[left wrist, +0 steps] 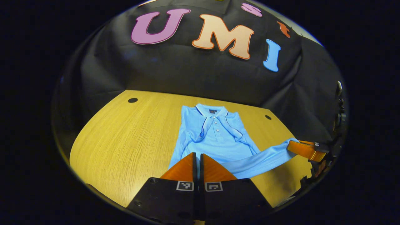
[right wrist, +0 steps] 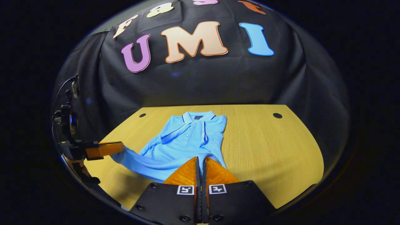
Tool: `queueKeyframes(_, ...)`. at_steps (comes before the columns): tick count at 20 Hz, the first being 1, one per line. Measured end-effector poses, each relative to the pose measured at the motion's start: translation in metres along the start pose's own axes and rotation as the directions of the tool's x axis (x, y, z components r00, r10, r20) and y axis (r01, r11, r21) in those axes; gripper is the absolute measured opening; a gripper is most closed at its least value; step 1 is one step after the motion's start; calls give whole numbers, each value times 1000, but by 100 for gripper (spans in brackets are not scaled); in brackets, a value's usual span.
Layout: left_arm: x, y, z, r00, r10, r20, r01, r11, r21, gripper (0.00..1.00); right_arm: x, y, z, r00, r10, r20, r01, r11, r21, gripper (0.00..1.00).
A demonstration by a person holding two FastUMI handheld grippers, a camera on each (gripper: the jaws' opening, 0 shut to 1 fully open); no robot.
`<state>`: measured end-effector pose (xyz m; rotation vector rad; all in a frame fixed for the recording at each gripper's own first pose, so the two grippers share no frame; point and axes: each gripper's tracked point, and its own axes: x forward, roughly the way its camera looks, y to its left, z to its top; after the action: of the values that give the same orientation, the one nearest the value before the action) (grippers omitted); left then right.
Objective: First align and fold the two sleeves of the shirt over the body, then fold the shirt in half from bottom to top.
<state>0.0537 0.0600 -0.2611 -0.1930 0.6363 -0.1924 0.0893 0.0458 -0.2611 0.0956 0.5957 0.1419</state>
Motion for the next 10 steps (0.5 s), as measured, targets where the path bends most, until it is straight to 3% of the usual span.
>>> queueKeyframes(10, 110, 15, 78, 999, -37, 31, 35, 997, 66, 0, 108, -12, 65, 997, -58, 59, 59, 998, -5, 2)
